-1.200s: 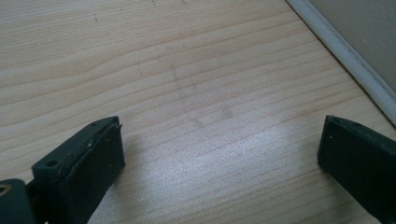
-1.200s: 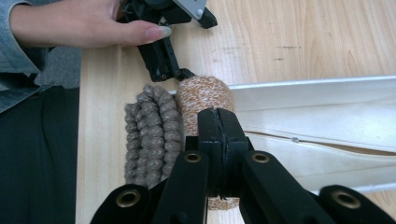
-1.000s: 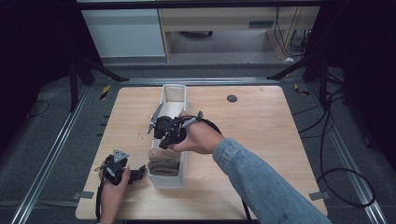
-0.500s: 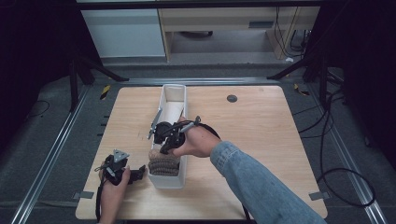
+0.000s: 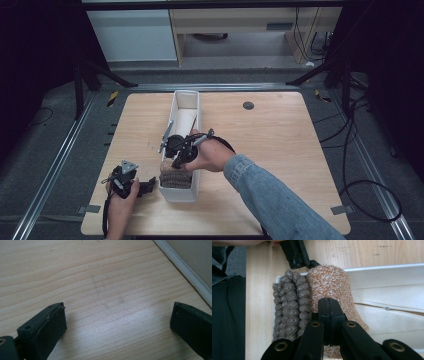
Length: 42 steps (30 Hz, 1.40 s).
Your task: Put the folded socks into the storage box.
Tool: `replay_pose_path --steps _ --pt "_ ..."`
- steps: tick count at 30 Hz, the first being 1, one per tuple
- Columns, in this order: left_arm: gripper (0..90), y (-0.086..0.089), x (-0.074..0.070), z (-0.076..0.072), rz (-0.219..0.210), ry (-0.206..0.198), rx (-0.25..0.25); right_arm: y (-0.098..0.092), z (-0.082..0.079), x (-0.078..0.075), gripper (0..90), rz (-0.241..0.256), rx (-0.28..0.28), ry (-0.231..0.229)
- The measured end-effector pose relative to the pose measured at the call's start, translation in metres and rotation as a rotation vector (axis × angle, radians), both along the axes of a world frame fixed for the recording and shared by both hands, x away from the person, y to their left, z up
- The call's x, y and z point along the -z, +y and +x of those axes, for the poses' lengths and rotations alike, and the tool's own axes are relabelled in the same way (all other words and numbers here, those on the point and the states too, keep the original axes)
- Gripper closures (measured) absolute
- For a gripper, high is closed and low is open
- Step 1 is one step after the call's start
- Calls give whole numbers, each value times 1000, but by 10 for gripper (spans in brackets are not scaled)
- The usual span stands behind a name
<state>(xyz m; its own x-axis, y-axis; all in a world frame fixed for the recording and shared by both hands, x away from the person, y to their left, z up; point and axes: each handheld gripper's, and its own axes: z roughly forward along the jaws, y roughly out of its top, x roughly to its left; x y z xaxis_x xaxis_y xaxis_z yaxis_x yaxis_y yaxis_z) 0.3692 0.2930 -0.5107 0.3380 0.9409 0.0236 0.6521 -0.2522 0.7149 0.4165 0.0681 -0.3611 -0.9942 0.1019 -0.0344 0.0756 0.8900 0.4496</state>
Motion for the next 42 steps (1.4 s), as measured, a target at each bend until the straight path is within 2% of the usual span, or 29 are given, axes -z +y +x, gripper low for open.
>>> replay_pose_path --steps 18,42 --pt "0 0 0 0 0 0 1 4 1 19 900 -31 5 -3" --pt "0 0 0 0 -1 0 1 -1 -4 12 900 -4 4 -10"
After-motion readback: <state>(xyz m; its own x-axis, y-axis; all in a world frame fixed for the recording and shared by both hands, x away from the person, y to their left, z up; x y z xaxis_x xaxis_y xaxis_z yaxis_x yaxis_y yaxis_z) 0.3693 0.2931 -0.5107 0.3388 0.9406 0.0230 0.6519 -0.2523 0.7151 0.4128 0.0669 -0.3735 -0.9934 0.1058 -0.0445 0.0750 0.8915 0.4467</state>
